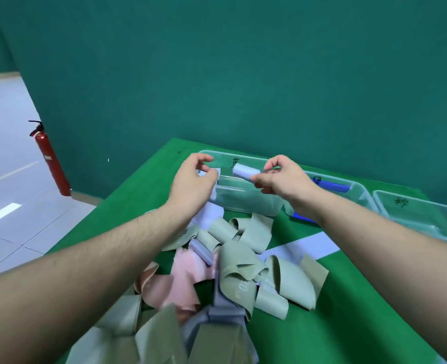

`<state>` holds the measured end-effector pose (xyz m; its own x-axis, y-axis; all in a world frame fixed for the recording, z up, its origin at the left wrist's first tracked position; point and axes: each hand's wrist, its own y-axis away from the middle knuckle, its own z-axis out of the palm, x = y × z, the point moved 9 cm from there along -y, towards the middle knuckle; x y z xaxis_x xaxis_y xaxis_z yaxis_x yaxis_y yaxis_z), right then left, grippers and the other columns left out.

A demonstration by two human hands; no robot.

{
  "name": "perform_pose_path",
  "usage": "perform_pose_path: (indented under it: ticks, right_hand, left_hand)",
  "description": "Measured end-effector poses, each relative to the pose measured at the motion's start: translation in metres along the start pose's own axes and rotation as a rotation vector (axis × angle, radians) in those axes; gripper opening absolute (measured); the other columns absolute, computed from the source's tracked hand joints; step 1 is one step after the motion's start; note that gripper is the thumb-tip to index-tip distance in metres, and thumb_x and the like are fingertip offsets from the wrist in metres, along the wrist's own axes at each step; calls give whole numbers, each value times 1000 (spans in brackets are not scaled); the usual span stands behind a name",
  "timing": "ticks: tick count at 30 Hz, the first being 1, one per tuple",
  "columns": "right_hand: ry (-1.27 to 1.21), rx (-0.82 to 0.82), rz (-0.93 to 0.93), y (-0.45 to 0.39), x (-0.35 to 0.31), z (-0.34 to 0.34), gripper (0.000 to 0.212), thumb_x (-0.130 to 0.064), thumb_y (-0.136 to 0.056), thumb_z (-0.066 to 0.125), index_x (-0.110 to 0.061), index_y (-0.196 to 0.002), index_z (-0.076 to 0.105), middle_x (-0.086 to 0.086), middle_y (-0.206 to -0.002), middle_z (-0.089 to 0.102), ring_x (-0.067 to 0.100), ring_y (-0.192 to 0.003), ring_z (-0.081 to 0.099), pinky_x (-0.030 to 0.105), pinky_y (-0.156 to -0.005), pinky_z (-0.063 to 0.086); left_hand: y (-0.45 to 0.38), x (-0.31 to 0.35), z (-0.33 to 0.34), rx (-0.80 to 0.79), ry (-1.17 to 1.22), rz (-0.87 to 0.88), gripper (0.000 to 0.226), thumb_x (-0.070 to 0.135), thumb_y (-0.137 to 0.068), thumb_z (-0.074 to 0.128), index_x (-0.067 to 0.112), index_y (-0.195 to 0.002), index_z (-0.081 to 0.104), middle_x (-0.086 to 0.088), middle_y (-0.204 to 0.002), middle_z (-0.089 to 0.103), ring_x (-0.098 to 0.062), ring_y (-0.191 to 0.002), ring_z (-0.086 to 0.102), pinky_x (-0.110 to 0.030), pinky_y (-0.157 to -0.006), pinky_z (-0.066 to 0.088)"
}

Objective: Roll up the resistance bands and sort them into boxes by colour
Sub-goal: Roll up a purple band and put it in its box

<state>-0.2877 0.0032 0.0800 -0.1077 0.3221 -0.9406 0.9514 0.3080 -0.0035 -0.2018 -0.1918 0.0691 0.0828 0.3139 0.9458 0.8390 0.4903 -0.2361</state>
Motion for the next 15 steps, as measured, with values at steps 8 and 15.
perform_pose_path:
  ticks: [8,15]
  right_hand:
    - [80,8,230,-67,34,25,44,7,-81,73,-16,-75,36,8,-65,56,23,-59,63,23,-47,50]
    - [104,-92,379,-118,65,61,16,8,-87,66,-2,-83,55,15,-79,59,19,-63,59,24,-49,55]
  left_hand:
    - [-29,-83,-24,148,-11,-179,38,52,-89,59,25,-116,55,4,-119,50,-14,-107,52,-32,-94,41]
    - [-18,-103,-1,-37,154,-175,30,56,-92,53,35,-108,67,18,-99,71,-2,-86,65,-32,-89,52]
